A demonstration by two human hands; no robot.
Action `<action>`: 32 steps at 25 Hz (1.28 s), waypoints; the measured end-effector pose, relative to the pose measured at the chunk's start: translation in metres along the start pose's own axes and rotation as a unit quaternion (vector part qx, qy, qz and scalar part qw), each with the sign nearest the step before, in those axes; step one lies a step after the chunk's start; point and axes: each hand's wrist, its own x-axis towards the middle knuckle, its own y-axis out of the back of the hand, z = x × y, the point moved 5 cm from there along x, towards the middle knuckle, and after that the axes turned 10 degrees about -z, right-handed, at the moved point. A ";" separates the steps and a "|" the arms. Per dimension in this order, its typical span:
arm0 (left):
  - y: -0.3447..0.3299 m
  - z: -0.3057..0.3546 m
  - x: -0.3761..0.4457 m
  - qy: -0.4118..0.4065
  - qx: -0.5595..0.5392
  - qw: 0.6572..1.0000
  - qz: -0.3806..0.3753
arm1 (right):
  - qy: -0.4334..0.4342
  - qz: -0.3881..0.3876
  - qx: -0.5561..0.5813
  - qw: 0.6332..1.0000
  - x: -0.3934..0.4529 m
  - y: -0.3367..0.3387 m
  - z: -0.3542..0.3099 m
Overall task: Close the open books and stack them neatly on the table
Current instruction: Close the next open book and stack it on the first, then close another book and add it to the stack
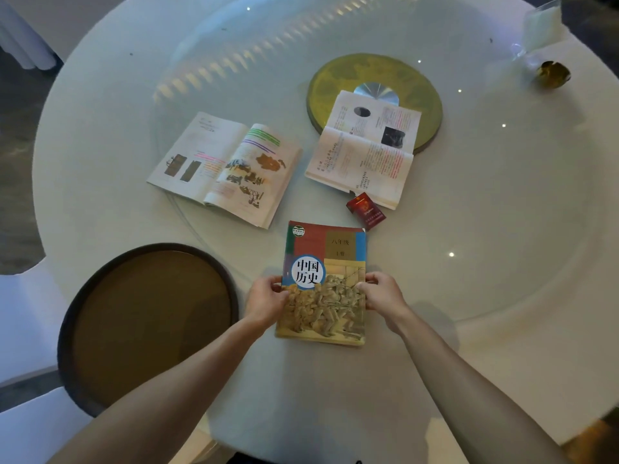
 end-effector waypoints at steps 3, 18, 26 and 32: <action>-0.001 0.003 0.004 -0.038 0.093 0.995 0.003 | 0.013 0.037 -0.049 0.998 -0.003 -0.010 0.003; -0.016 0.001 -0.001 0.010 -0.049 0.997 -0.060 | -0.008 0.008 0.016 1.000 -0.012 -0.003 0.015; -0.001 0.018 -0.032 0.041 -0.165 0.985 0.000 | 0.008 0.059 -0.066 0.996 -0.013 0.011 -0.015; 0.066 0.022 -0.022 0.045 -0.240 0.965 0.096 | 0.109 -0.008 -0.048 0.993 0.004 -0.025 -0.105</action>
